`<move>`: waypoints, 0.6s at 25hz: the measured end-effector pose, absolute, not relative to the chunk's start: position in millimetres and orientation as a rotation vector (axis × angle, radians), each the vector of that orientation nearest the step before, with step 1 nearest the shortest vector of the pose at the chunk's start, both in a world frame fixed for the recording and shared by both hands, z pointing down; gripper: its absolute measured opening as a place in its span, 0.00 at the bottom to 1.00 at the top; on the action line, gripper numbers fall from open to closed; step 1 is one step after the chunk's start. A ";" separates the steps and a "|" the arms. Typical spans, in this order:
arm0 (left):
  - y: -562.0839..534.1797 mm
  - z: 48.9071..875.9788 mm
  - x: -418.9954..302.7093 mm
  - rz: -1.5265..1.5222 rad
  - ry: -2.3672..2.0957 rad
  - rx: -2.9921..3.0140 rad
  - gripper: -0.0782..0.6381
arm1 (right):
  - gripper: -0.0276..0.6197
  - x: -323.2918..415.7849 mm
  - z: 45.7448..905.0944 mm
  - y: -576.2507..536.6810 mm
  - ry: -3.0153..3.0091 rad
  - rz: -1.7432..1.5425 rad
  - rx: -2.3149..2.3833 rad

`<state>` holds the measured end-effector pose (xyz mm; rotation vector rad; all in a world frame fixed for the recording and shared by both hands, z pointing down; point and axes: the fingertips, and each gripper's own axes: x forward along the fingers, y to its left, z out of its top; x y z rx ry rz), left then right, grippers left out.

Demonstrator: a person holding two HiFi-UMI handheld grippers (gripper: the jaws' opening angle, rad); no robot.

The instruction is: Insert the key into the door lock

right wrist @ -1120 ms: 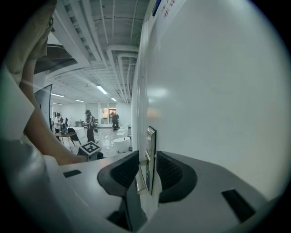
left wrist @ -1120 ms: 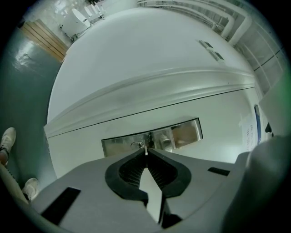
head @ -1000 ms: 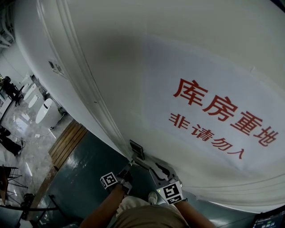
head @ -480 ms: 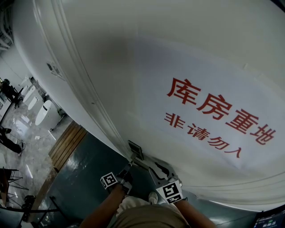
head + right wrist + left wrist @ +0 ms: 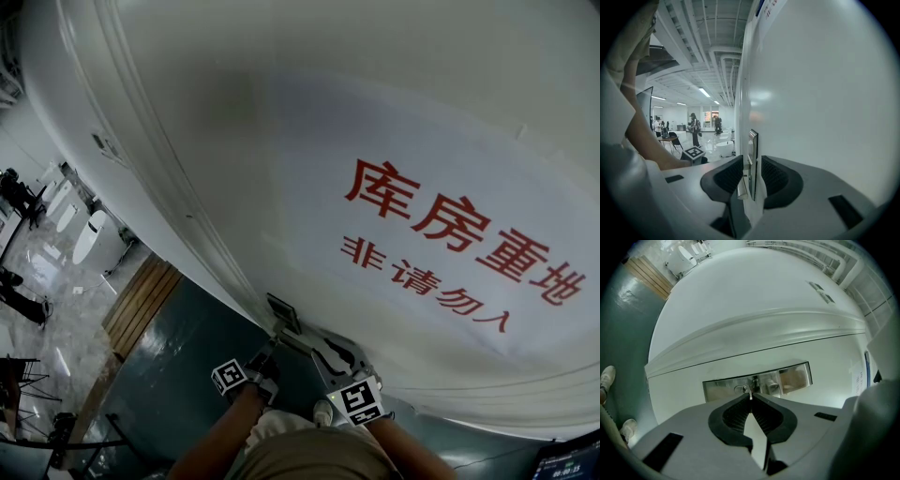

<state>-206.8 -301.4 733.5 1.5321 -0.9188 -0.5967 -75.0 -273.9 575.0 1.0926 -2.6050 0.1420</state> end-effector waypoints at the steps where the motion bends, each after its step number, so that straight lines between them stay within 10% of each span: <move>1: -301.1 733.5 -205.7 -0.593 -0.920 1.530 0.15 | 0.23 -75.1 575.3 -274.2 -2.605 0.144 1.093; 15: -305.6 738.1 -198.1 -0.600 -0.915 1.519 0.15 | 0.23 -70.3 576.2 -277.1 -2.606 0.153 1.101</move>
